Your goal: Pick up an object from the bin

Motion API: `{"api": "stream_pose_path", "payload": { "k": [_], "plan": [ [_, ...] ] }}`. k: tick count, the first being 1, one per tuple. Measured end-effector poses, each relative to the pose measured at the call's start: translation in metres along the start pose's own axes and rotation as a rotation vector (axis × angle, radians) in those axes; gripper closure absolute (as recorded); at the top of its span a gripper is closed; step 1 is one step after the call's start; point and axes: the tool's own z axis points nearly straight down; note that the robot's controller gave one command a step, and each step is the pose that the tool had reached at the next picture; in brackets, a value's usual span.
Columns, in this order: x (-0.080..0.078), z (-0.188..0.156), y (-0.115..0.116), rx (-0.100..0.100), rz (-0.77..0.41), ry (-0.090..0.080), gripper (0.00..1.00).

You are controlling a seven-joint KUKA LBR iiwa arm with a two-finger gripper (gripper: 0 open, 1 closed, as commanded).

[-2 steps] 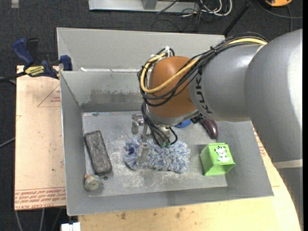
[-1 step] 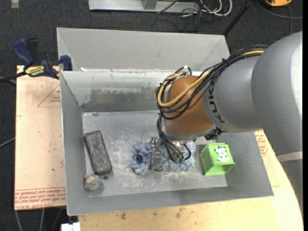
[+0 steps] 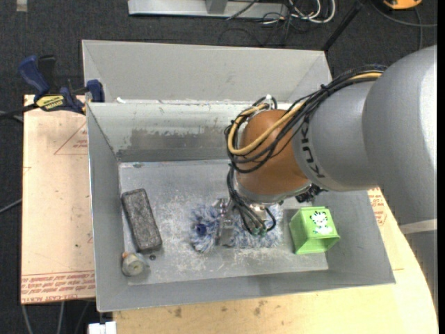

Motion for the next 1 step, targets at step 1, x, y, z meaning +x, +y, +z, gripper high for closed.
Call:
{"api": "stream_pose_path", "payload": {
  "k": [1],
  "plan": [
    [0.0185,-0.1243,0.0028,0.0,-0.04,-0.003,1.0]
  ]
}}
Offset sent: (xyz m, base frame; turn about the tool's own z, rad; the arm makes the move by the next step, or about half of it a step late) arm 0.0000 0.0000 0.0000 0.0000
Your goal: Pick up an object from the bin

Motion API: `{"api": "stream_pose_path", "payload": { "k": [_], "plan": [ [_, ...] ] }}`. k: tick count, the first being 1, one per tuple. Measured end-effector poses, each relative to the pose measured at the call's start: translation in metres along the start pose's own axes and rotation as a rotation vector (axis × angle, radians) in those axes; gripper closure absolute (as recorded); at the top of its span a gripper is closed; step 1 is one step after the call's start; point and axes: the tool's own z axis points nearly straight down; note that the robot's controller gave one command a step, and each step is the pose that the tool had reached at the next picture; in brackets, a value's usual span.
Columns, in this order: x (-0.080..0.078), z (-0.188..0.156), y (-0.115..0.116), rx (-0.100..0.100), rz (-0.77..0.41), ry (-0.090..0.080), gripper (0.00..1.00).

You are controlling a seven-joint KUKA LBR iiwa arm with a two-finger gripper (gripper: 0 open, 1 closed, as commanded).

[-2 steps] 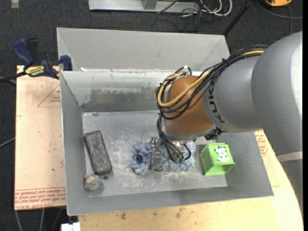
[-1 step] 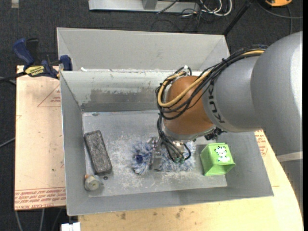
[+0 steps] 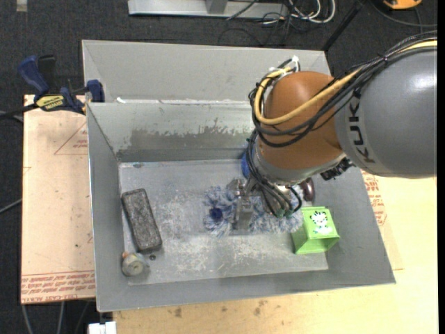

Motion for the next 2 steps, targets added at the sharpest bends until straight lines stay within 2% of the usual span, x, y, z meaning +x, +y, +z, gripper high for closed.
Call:
{"api": "stream_pose_path", "payload": {
  "k": [1,2],
  "plan": [
    [0.0,0.0,0.0,0.0,0.0,0.0,1.0],
    [0.0,-0.069,0.002,0.0,-0.009,-0.001,1.0]
  ]
}}
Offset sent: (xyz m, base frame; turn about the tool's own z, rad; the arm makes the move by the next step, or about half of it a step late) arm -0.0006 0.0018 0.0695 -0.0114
